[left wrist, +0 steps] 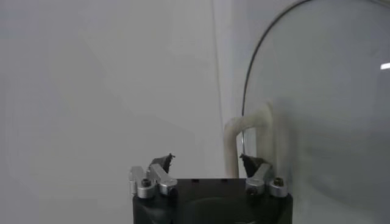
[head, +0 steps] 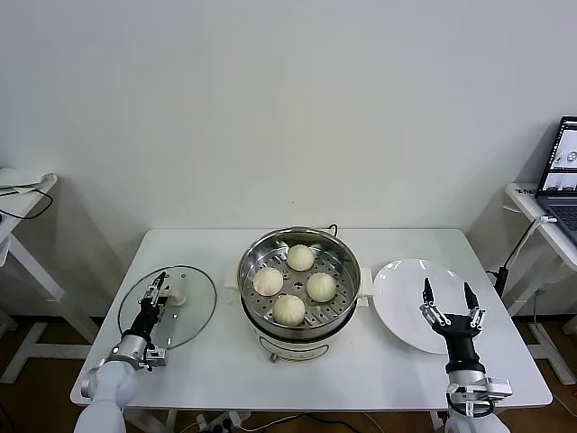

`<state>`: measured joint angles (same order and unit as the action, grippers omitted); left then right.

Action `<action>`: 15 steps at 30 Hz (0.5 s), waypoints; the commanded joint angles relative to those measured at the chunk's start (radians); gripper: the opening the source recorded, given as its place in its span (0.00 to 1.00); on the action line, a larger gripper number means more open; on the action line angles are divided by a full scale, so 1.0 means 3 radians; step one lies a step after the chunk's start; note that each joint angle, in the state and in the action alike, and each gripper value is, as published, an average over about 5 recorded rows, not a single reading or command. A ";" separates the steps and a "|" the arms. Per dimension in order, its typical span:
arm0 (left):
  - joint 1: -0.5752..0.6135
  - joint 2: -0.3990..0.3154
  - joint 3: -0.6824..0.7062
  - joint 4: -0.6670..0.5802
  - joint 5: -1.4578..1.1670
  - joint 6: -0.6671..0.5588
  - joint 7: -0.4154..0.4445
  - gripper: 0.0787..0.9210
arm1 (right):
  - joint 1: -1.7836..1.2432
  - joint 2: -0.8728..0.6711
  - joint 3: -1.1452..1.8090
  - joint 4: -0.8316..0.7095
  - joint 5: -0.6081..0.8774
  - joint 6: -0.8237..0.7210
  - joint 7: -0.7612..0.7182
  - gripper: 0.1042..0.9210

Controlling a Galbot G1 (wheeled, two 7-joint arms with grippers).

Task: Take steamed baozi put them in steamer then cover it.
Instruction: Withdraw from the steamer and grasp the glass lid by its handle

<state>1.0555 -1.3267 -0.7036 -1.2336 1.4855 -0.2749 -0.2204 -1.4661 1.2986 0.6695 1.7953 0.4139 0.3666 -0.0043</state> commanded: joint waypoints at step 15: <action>0.0198 -0.0003 -0.0055 -0.0628 -0.0052 0.0060 0.0012 0.13 | 0.0070 -0.0009 -0.0051 -0.0056 0.0002 0.0002 0.0010 0.88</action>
<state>1.0771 -1.3317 -0.7135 -1.2801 1.4826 -0.2720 -0.2263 -1.4480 1.2964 0.6559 1.7803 0.4135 0.3673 -0.0028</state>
